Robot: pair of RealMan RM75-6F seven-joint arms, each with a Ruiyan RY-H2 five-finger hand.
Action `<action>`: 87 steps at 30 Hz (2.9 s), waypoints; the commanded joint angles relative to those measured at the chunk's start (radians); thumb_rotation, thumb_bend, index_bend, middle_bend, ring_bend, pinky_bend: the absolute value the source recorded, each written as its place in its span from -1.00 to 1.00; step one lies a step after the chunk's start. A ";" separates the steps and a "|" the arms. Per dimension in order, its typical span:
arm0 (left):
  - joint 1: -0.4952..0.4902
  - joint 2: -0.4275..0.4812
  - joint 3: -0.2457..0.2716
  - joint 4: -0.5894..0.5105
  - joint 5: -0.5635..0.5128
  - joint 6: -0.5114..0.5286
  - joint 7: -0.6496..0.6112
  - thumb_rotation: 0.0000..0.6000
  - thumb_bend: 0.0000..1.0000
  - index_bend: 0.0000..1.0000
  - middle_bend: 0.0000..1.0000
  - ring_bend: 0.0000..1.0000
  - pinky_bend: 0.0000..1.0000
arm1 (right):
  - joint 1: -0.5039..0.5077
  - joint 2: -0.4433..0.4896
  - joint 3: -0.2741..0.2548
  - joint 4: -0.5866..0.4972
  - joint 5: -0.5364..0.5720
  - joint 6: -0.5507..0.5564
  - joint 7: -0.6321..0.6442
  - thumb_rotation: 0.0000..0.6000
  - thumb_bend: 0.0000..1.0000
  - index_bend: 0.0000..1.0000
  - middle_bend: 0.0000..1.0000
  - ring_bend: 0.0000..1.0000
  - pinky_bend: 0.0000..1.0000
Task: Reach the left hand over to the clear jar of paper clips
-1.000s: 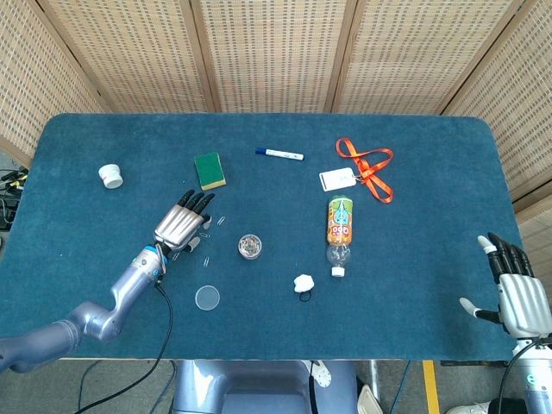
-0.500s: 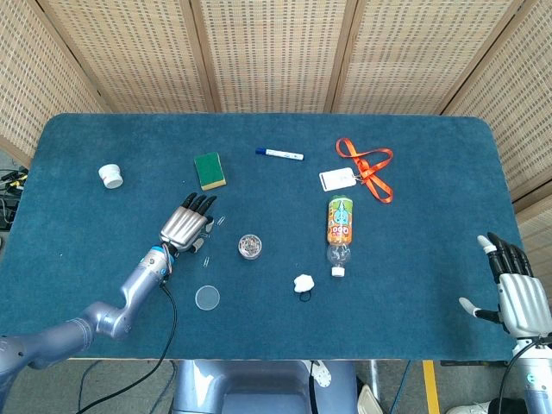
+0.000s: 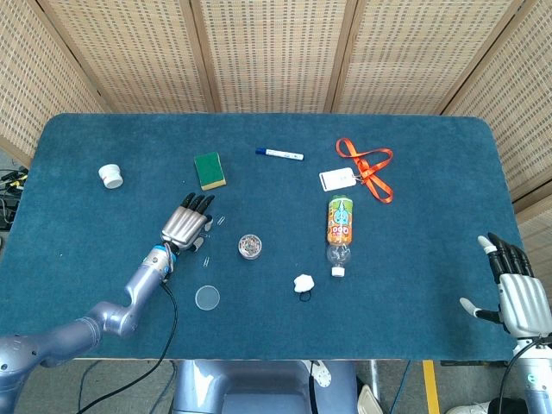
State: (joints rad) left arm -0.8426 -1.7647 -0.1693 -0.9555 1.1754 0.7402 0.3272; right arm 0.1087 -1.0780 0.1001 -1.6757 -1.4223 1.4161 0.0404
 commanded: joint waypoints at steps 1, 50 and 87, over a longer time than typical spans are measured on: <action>-0.002 -0.009 0.002 0.008 -0.003 -0.001 -0.002 1.00 -0.28 -0.06 -1.00 -1.00 -1.00 | 0.000 0.000 0.000 0.000 0.000 0.000 -0.001 1.00 -1.00 -1.00 -1.00 -1.00 -1.00; -0.024 0.062 -0.046 -0.314 0.009 0.130 -0.067 1.00 -0.15 0.43 -1.00 -1.00 -1.00 | -0.022 0.032 -0.003 -0.002 -0.023 0.036 0.079 1.00 -1.00 -1.00 -1.00 -1.00 -1.00; -0.038 0.037 -0.050 -0.264 0.012 0.122 -0.153 1.00 -0.68 -0.62 -1.00 -1.00 -1.00 | -0.026 0.029 -0.004 -0.005 -0.028 0.042 0.070 1.00 -1.00 -1.00 -1.00 -1.00 -1.00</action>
State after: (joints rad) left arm -0.8863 -1.7387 -0.2179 -1.2079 1.1765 0.8516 0.1846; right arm 0.0825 -1.0492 0.0965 -1.6803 -1.4499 1.4583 0.1102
